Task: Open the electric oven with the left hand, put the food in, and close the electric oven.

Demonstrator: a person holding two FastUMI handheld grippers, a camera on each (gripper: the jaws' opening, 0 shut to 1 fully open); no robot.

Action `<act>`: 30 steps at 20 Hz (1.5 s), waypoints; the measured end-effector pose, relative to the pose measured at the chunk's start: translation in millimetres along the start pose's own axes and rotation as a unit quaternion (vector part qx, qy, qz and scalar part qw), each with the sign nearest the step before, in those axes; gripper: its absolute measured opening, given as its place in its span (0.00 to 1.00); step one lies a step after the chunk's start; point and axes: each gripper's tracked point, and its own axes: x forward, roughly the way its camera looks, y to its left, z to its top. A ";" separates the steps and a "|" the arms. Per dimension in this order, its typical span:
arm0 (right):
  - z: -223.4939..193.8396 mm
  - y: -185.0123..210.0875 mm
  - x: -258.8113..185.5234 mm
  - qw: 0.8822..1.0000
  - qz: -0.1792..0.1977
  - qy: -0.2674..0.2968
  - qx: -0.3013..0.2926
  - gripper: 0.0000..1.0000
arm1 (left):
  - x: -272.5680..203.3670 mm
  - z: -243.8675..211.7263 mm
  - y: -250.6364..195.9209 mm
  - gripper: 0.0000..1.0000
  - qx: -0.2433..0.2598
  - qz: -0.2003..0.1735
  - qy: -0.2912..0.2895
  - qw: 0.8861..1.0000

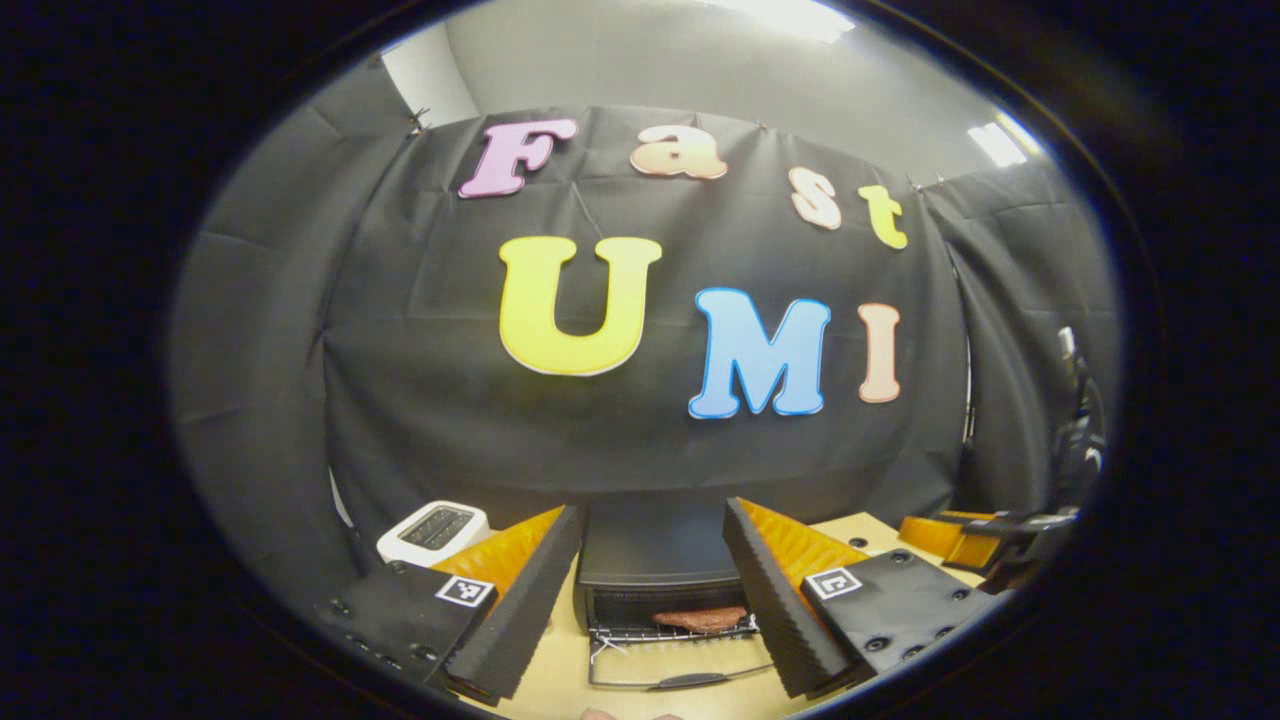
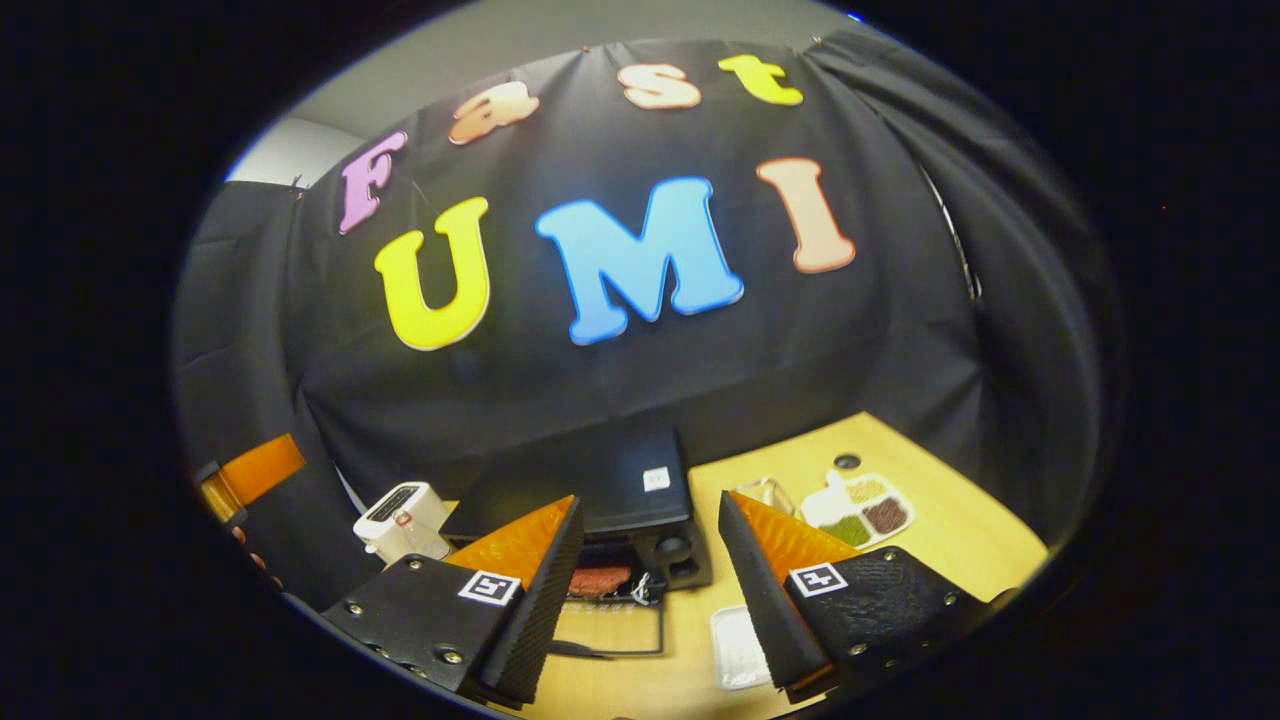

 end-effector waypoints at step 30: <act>86.9 -77.6 -50.6 0.995 -0.040 -0.091 -0.030 0.98 | -6.8 -307.5 -67.9 0.98 -0.006 -0.018 0.405 0.914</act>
